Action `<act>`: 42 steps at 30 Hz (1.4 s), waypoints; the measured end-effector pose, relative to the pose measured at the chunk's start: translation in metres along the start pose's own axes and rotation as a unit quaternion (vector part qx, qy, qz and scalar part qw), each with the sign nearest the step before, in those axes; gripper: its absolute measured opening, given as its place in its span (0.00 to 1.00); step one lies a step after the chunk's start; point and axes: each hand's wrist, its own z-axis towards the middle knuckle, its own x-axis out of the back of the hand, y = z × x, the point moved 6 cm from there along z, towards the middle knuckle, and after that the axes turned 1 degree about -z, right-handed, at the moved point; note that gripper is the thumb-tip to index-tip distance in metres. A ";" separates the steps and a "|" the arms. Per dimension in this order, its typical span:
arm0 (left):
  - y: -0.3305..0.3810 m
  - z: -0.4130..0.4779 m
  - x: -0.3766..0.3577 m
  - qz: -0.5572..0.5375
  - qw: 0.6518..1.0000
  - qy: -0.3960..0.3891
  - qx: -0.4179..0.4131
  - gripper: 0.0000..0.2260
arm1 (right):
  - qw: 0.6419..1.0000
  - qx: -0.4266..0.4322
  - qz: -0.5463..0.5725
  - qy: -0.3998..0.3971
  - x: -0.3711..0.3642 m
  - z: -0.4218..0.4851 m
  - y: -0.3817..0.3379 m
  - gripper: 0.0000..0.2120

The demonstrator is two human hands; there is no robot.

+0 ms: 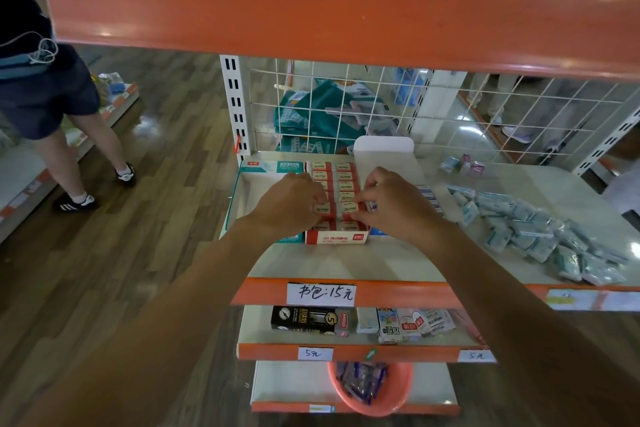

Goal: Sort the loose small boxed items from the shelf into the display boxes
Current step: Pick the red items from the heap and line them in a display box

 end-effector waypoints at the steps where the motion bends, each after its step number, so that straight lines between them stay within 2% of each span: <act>1: 0.000 0.000 0.000 -0.007 1.000 -0.001 0.002 0.15 | 1.000 0.002 -0.011 -0.001 0.000 0.000 -0.001 0.22; 8: 0.001 0.000 0.000 -0.014 1.000 -0.007 0.005 0.11 | 0.999 0.010 -0.045 0.014 -0.001 0.000 -0.004 0.21; 16: 0.000 0.000 0.001 -0.013 1.000 0.006 0.001 0.13 | 0.999 0.020 -0.038 0.020 0.000 0.004 0.000 0.19; 21: -0.003 0.003 0.001 -0.007 1.000 0.010 -0.005 0.17 | 0.999 0.027 -0.033 -0.014 -0.002 0.011 0.000 0.19; 25: -0.006 0.005 -0.002 -0.017 1.000 -0.015 -0.003 0.15 | 0.999 0.009 -0.010 -0.043 -0.004 0.014 0.004 0.21; 34: -0.005 0.008 -0.001 -0.016 1.000 -0.023 -0.007 0.15 | 0.998 -0.004 0.040 -0.052 -0.009 0.017 0.008 0.20; 37: -0.003 0.010 0.001 -0.009 1.000 -0.029 -0.004 0.17 | 0.997 0.005 0.056 -0.044 -0.009 0.015 0.008 0.20; 42: 0.003 0.018 0.006 -0.014 1.000 0.005 0.009 0.18 | 0.998 0.005 0.064 0.017 -0.003 0.011 0.017 0.19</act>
